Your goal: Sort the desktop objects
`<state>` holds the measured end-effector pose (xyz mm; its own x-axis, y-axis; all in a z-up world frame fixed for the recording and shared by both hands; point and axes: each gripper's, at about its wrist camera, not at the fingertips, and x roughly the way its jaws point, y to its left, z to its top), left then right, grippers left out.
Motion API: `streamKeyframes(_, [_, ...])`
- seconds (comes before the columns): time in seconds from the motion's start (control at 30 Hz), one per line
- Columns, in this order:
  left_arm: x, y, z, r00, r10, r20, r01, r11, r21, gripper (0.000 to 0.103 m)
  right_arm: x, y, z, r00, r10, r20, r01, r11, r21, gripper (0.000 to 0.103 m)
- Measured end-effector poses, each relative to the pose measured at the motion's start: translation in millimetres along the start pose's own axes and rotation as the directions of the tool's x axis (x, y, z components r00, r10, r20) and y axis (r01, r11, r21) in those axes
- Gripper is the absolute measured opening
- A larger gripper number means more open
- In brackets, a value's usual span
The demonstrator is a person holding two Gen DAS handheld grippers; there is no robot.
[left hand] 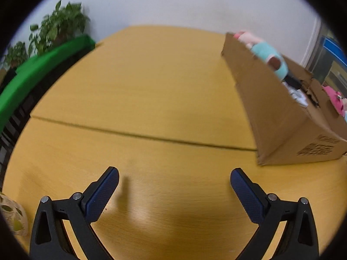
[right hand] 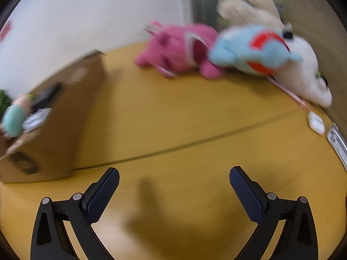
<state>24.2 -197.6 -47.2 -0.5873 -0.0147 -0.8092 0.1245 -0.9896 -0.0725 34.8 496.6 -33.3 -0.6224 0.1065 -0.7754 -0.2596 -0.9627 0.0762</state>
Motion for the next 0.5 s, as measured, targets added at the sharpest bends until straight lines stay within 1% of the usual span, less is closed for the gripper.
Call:
streamKeyframes(0.03, [6,2,-1,1.000,0.018,-0.005,-0.018,1.000,-0.001,0.102,7,-6,0,0.999,-0.017,-0.028,0.017,1.000,0.001,0.103])
streamKeyframes(0.07, [6,0,-2,0.999,0.038,0.026,-0.038,0.999,0.027,0.102,15,-10,1,0.998,-0.037,-0.058,0.037,0.999,-0.004,0.103])
streamKeyframes(0.1, [9,-1,-2,1.000,0.029,0.010,-0.029,0.999,0.042,0.102,18,-11,3,0.996,-0.073,-0.053,0.071,0.997,-0.039,0.103])
streamKeyframes(0.17, [13,-7,0,0.999,0.041,0.000,-0.040,0.996,0.078,0.103,19,-14,2,0.997,-0.061,-0.048,0.059,0.997,-0.051,0.103])
streamKeyframes(0.2, [14,-8,1,0.999,0.037,0.005,-0.037,0.996,0.079,0.103,22,-16,4,0.998,-0.042,-0.050,0.039,0.998,-0.057,0.103])
streamKeyframes(0.27, [18,-10,3,1.000,0.025,0.008,-0.025,0.995,0.097,0.103,27,-19,4,0.998,-0.027,-0.052,0.023,0.997,-0.075,0.103])
streamKeyframes(0.33, [19,-9,7,1.000,0.006,0.004,-0.007,0.993,0.117,0.103,23,-15,6,0.998,-0.020,-0.056,0.015,0.996,-0.090,0.103])
streamKeyframes(0.43, [22,-1,10,1.000,-0.001,0.003,0.001,0.993,0.122,0.103,26,-18,16,0.998,-0.008,-0.067,0.001,0.994,-0.107,0.103])
streamKeyframes(0.5, [22,1,11,1.000,0.000,0.003,-0.001,0.993,0.119,0.103,24,-24,15,0.998,-0.008,-0.068,0.001,0.994,-0.108,0.103])
